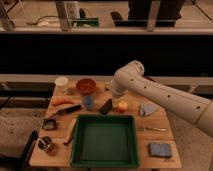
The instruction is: Place eraser in purple bowl
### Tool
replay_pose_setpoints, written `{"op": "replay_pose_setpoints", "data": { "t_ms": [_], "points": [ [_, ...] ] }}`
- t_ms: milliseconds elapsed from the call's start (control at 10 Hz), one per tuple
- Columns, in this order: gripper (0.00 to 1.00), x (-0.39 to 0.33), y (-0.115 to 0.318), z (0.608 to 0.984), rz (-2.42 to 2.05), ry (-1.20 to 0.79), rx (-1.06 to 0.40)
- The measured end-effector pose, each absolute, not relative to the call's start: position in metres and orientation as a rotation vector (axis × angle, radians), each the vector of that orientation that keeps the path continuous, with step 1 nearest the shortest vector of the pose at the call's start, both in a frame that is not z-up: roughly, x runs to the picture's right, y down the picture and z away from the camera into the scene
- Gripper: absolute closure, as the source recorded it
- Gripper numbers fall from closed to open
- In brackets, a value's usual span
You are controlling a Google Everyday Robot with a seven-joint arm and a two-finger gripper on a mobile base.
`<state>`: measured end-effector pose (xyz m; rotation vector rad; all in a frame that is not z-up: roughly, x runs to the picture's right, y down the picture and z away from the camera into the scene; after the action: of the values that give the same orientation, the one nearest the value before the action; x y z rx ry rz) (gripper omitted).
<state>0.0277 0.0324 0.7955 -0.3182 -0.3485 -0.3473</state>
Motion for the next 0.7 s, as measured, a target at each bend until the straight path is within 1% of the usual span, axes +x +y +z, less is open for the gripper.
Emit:
{"op": "replay_pose_setpoints", "data": {
  "t_ms": [700],
  "points": [
    [0.20, -0.003, 0.048, 0.824, -0.425, -0.403, -0.361]
  ]
}}
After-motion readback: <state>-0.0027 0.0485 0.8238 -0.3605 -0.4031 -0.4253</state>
